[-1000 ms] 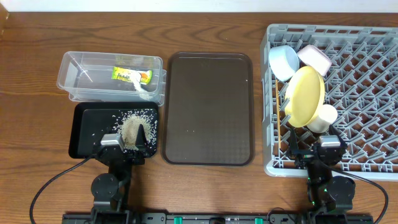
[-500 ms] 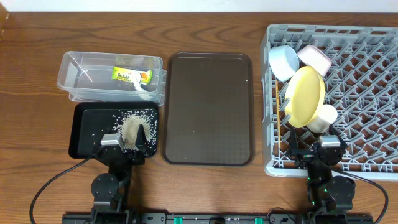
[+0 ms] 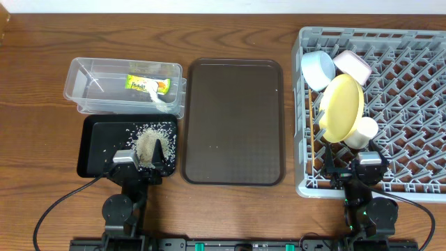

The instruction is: Sort waste into correct bins and load items into the dishwasher rack

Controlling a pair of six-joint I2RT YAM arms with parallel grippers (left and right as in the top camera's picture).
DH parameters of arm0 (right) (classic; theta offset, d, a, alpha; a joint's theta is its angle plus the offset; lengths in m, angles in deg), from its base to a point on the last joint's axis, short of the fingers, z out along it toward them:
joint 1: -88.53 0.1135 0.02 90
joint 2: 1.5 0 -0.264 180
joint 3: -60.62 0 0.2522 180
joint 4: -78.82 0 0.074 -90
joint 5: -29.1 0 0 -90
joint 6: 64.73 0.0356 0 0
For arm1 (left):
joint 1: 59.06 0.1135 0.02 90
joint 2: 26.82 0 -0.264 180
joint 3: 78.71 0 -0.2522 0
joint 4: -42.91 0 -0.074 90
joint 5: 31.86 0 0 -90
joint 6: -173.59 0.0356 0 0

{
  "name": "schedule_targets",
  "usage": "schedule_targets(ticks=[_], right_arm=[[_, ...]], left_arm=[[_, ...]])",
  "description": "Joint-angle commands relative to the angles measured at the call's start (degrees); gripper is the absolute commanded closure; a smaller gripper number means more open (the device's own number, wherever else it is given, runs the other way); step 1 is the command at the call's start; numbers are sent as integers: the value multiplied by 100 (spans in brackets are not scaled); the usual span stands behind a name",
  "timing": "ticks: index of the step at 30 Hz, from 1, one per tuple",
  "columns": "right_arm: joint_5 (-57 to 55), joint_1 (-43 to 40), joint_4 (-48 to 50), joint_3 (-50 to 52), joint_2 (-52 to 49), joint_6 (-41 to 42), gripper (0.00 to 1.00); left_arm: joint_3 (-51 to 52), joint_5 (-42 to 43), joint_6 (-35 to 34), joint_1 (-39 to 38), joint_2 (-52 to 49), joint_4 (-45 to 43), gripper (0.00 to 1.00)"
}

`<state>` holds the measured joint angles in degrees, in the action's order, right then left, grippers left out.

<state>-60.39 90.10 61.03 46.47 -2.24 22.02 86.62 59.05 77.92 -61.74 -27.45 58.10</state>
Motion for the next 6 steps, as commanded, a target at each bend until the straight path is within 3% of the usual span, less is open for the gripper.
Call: schedule_targets(ticks=[1, 6], right_arm=[[59, -48, -22, 7, 24, -68, 1], [59, -48, -22, 7, 24, -68, 1]], left_arm=[[68, -140, 72, 9, 39, 275, 9], [68, -140, 72, 9, 39, 275, 9]])
